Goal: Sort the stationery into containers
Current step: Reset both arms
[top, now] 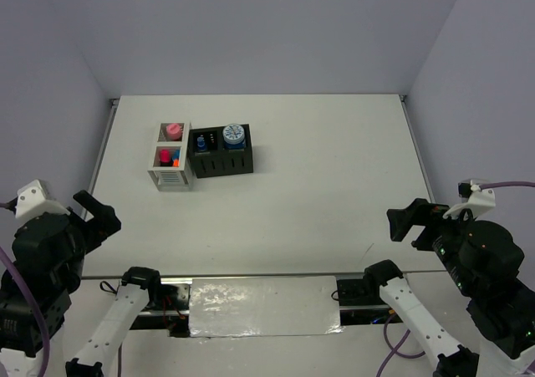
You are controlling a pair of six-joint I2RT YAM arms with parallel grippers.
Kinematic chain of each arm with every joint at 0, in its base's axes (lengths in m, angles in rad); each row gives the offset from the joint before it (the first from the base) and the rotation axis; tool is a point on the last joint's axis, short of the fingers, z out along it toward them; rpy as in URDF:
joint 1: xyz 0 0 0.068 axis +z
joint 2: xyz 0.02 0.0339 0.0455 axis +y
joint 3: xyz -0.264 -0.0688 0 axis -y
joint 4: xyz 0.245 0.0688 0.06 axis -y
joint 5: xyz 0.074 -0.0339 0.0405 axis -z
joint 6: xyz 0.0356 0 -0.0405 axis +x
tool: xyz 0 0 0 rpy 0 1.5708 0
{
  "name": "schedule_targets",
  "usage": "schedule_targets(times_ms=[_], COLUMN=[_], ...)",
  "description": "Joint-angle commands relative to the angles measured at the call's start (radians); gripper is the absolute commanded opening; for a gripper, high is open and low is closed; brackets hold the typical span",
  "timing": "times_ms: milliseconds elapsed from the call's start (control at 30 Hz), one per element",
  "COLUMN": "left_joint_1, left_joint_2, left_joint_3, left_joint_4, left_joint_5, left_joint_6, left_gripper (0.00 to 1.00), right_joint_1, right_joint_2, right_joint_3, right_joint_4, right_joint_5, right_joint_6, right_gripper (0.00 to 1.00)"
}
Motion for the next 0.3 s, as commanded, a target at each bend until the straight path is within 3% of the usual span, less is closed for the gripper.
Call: schedule_targets(times_ms=[0,267], left_joint_1=[-0.004,-0.005], left_joint_2=[0.028,0.022], left_joint_3=[0.024,0.004], left_joint_4=[0.001,0.016], left_joint_5=[-0.018,0.002], left_joint_6=[-0.038,-0.023], left_gripper=[0.99,0.99], right_joint_1=[-0.004,-0.006], right_joint_2=[0.002,0.012], right_joint_3=[0.018,0.014], right_joint_4=[0.001,0.005], right_joint_5=[-0.008,-0.007], right_joint_6=[-0.001,0.007], right_gripper=[1.00,1.00])
